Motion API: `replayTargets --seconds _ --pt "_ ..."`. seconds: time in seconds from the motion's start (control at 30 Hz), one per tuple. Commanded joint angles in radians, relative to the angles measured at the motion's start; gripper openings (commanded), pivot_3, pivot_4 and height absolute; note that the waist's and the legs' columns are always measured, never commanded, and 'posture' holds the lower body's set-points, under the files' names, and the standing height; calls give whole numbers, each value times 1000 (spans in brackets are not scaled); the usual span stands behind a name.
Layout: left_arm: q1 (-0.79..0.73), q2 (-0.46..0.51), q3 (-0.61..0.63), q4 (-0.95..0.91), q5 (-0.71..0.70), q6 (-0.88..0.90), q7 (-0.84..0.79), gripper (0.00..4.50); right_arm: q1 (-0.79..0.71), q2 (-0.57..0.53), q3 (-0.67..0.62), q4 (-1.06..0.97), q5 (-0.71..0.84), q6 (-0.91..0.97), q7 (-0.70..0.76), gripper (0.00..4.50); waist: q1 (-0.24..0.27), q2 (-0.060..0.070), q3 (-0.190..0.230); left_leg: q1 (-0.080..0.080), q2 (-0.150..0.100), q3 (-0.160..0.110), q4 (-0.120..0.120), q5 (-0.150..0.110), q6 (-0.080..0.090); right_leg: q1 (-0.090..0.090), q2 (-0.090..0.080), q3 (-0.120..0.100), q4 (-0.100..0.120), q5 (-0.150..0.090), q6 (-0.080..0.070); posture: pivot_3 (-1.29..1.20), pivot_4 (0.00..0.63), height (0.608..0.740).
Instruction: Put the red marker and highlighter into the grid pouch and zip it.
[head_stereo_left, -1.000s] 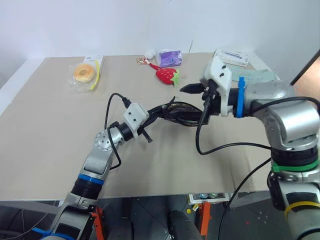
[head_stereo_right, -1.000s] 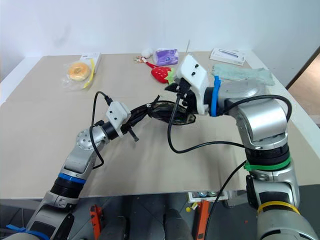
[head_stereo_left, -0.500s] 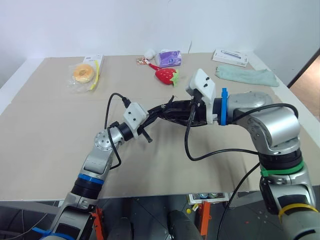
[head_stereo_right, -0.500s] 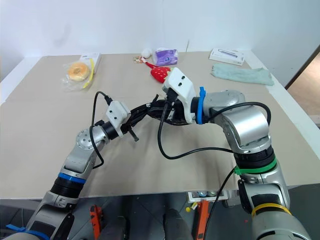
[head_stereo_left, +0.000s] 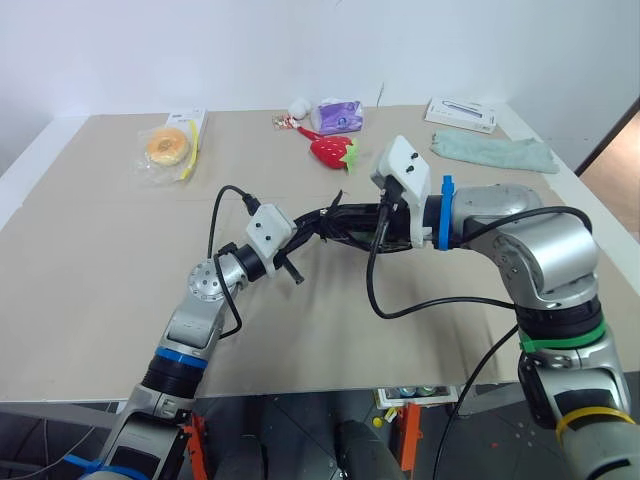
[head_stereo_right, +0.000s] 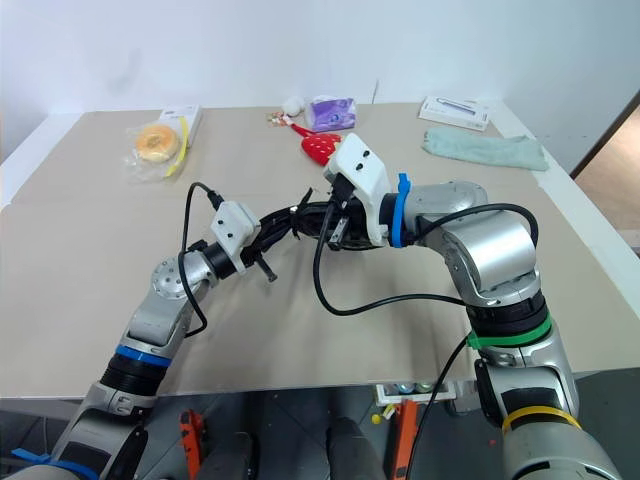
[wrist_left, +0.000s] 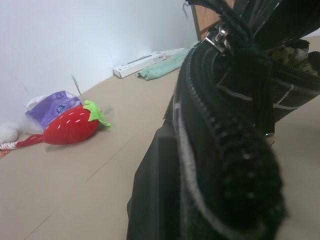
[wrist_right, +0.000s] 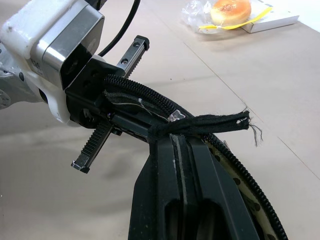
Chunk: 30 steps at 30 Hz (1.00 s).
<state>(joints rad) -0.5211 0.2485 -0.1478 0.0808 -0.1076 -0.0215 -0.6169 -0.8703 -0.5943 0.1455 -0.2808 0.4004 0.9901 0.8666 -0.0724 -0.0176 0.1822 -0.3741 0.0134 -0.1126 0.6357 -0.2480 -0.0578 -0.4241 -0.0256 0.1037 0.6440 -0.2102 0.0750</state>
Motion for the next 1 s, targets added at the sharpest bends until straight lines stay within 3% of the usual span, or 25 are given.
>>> replayTargets --seconds 0.03,0.23,0.33,0.4,0.53,0.77,1.0 --pt "-19 1 10 -37 -4 -15 3 0 -24 3 -27 -21 16 -11 -17 58 0 0 0 0 0 0 0 0 0 0 0 0 0 0 0 0 150 740" --pt "-21 3 10 -37 -2 -18 3 0 -23 2 -46 -17 36 -51 -16 58 0 0 0 0 0 0 0 0 0 0 0 0 0 0 0 0 150 740" --pt "-22 3 10 -36 -1 -20 3 0 -22 -3 -43 -12 45 -47 -18 1016 0 0 0 0 0 0 0 0 0 0 0 0 0 0 0 0 150 740" --pt "-22 4 10 -35 -1 -21 3 0 -24 -3 -43 -5 45 -46 -27 2070 0 0 0 0 0 0 0 0 0 0 0 0 0 0 0 0 150 740" --pt "-23 4 10 -35 0 -23 3 0 -30 1 -48 8 63 -18 -40 3507 0 0 0 0 0 0 0 0 0 0 0 0 0 0 0 0 150 740" --pt "-25 4 7 -37 3 -24 2 0 -34 22 -14 20 55 -22 -67 3507 0 0 0 0 0 0 0 0 0 0 0 0 0 0 0 0 150 740" --pt "-20 5 6 -45 5 -19 5 0 -36 28 -24 15 66 -19 -71 109 0 0 0 0 0 0 0 0 0 0 0 0 0 0 0 0 150 740"
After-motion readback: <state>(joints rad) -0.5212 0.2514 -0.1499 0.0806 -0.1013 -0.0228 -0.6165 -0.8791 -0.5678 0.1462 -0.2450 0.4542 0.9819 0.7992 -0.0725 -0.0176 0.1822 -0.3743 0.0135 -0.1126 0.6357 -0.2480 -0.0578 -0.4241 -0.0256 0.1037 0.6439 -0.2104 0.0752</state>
